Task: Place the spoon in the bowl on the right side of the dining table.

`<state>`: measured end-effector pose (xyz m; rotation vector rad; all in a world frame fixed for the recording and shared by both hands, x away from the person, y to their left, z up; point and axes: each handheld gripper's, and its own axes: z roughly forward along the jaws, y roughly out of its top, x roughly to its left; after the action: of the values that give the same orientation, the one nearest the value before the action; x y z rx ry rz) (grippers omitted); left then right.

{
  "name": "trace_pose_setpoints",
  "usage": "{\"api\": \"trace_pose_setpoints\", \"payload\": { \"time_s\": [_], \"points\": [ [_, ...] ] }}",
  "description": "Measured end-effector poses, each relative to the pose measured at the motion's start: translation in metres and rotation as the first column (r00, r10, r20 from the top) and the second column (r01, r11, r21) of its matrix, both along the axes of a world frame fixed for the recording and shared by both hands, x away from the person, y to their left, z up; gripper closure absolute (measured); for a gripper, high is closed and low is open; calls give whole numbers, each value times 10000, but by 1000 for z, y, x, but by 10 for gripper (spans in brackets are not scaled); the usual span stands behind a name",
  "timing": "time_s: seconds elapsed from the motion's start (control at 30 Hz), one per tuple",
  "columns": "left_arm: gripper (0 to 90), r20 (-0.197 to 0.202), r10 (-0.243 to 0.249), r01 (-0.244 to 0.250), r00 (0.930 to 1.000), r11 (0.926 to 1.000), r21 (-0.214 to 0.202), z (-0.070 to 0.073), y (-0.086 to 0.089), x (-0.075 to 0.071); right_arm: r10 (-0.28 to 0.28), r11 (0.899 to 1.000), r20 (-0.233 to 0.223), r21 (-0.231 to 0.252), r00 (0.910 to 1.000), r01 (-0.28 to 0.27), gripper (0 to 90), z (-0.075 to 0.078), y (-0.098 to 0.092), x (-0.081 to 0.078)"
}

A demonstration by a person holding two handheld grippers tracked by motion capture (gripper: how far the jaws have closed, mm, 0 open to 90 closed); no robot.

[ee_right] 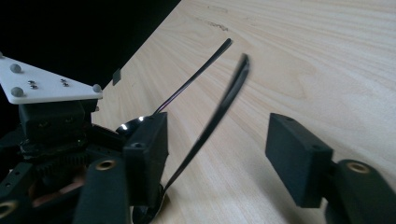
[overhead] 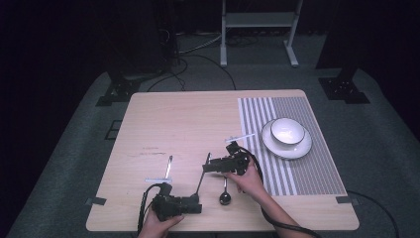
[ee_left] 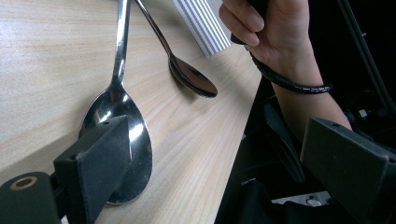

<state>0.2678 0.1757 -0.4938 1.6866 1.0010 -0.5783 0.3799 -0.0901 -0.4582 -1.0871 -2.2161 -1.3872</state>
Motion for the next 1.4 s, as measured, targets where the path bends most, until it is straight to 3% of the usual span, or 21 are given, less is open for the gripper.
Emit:
{"api": "trace_pose_setpoints", "payload": {
  "time_s": [0.27,0.3,0.53,0.73,0.87,1.1,1.17,1.4],
  "points": [
    [72,-6,-6,6,10000,10000,-3,0,0,0,-177,9996,-39,-198,9998,176,621,0,5,3],
    [72,0,-4,4,10000,10000,-25,0,0,0,-196,9997,-79,-163,9998,195,686,0,5,4],
    [73,-11,-16,16,10000,10000,-30,0,0,0,-296,9995,-310,60,9991,298,804,-2,3,5],
    [73,-14,-40,40,10000,10000,-22,0,0,0,-278,9994,-535,179,9982,288,813,-4,4,7],
    [73,-13,-49,49,10000,10000,-41,0,0,1,-282,9990,-693,318,9972,305,762,-6,5,9],
    [73,-6,-56,55,10000,10000,-46,-1,1,1,-323,9980,-908,504,9953,369,746,-9,5,12],
    [73,-20,-27,27,10000,10000,-54,-1,1,1,-251,9980,-972,549,9949,305,797,-8,6,13],
    [73,-19,-2,2,10000,10000,-45,-1,1,0,-54,9957,-1246,912,9922,169,846,-7,4,12]
  ]
}}
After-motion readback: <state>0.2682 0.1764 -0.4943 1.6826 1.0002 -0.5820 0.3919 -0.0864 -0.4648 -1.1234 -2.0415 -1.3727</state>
